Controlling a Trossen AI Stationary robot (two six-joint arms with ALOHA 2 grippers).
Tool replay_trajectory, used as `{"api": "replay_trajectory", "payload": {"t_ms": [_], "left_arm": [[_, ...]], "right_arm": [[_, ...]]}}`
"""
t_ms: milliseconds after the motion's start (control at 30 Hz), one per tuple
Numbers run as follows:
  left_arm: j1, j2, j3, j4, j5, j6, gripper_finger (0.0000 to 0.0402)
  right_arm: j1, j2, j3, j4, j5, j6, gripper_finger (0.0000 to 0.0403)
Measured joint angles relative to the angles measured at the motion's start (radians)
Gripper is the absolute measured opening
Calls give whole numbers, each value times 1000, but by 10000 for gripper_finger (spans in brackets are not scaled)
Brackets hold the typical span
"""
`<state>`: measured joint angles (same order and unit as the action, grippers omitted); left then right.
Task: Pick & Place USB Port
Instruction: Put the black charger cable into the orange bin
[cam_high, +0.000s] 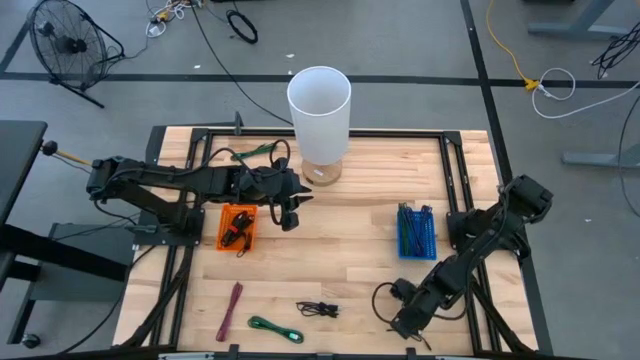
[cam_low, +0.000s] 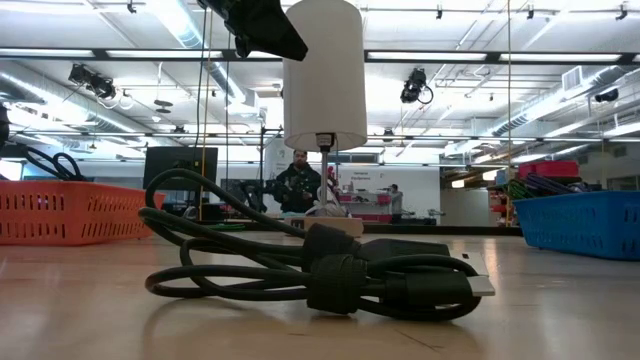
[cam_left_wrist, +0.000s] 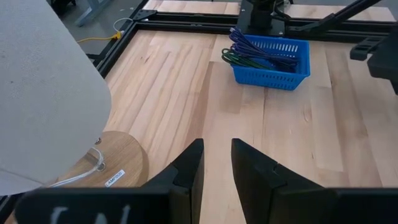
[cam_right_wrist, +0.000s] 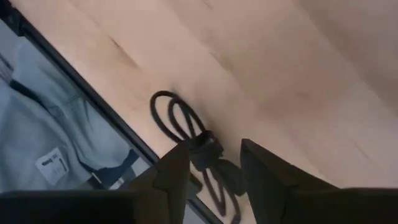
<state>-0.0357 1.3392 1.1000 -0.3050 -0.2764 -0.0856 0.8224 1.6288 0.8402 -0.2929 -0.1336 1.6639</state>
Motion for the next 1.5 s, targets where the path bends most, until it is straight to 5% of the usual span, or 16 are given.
{"api": "replay_trajectory", "payload": {"t_ms": [400, 800, 1100, 1233, 1400, 1500], "left_arm": [[0, 0, 0, -2, 0, 0, 87], [0, 0, 0, -2, 0, 0, 87], [0, 0, 0, -2, 0, -1, 87], [0, 0, 0, -2, 0, 0, 87], [0, 0, 0, -2, 0, 0, 87], [0, 0, 0, -2, 0, 0, 87]], "right_arm": [[26, 6, 0, 14, -6, 3, 201], [71, 6, 0, 16, 46, 56, 188], [72, 101, 0, 111, -9, 38, 172], [70, 132, 3, 102, -36, 25, 137], [69, 124, 1, 114, -29, -23, 21], [54, 110, 0, 116, -27, -64, 19]]}}
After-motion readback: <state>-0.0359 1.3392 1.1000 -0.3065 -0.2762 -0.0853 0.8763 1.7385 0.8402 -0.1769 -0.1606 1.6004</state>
